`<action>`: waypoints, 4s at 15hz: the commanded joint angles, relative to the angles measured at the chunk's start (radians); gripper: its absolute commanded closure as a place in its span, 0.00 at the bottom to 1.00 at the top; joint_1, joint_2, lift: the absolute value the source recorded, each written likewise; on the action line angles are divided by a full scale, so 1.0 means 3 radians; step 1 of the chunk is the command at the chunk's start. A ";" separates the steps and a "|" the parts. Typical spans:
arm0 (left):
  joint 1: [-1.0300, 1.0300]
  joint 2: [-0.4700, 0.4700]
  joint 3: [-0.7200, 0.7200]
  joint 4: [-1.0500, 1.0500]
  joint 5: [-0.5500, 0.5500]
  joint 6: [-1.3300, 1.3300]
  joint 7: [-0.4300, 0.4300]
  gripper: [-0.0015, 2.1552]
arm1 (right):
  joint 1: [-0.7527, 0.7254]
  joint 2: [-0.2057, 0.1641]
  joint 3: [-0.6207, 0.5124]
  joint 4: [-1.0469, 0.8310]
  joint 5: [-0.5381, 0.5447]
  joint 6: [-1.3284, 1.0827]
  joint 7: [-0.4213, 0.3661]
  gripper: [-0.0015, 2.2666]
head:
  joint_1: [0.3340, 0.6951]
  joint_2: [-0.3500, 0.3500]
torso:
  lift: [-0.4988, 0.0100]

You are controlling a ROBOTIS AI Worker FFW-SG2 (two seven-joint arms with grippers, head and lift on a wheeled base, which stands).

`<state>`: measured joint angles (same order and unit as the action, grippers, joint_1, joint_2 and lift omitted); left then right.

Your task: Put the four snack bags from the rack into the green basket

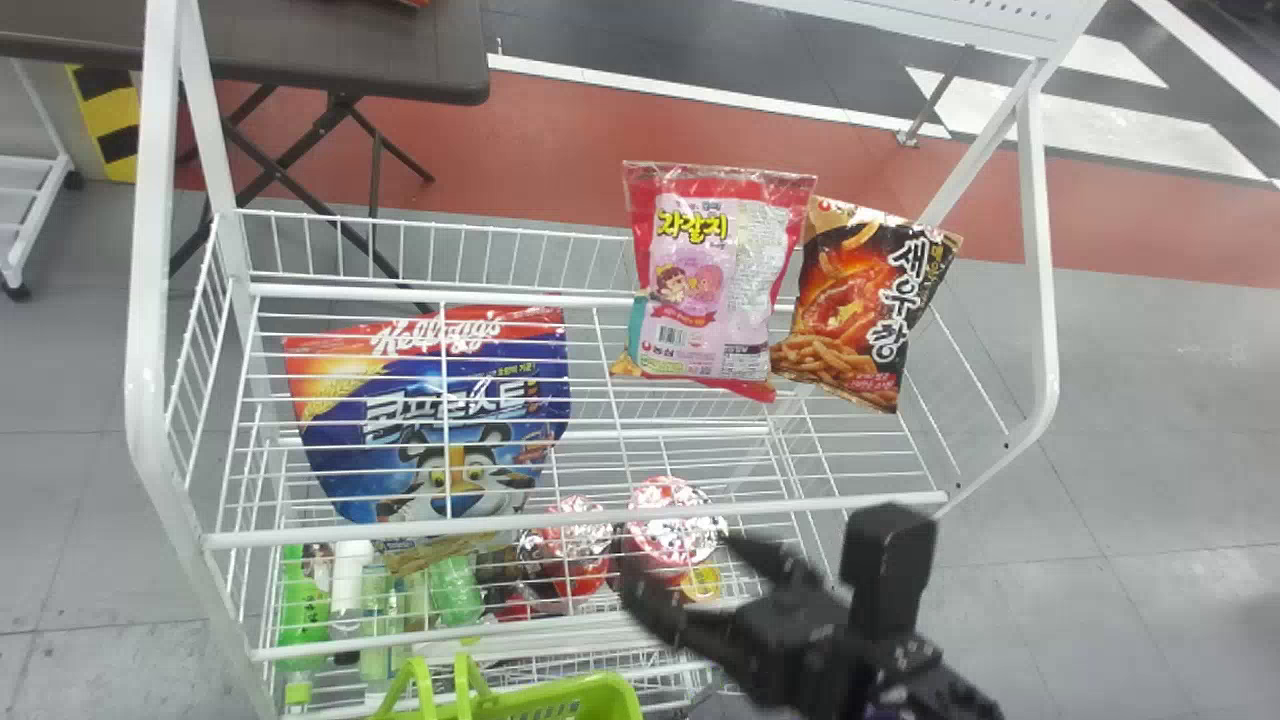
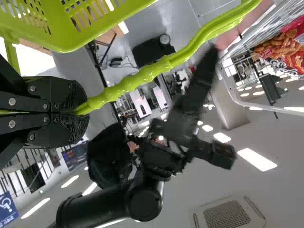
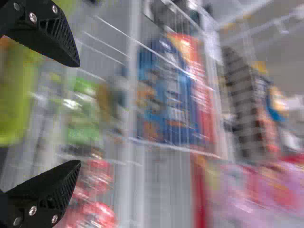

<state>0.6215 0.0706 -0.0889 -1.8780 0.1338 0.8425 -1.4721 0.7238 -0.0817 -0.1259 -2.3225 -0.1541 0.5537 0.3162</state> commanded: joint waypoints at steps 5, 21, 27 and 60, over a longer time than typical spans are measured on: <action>-0.0001 0.0010 -0.0036 -0.0004 -0.0047 0.0012 -0.0002 0.88 | -0.1119 0.0027 -0.0020 0.0721 0.0181 -0.0713 -0.0660 0.04 | 1.00 0.00 | 0.97; -0.0052 0.0005 -0.0052 0.0017 -0.0073 0.0022 0.0034 0.88 | -0.1937 0.0022 -0.0184 0.1483 0.0171 -0.0488 -0.0118 0.93 | 1.00 0.00 | 0.97; -0.0077 0.0005 -0.0057 0.0022 -0.0073 0.0022 0.0044 0.88 | -0.1462 0.0022 -0.0393 0.0844 -0.0141 -0.0457 -0.0057 0.93 | 1.00 0.00 | 0.97; -0.0062 -0.0010 -0.0098 0.0027 -0.0078 -0.0008 0.0131 0.88 | -0.0183 0.0247 -0.0460 0.0046 -0.0688 0.2815 0.0460 0.93 | 1.00 0.00 | 0.97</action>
<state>0.6040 0.0688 -0.1126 -1.8699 0.1119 0.8400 -1.4348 0.6665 -0.0089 -0.2801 -2.3014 -0.3419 1.4017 0.4535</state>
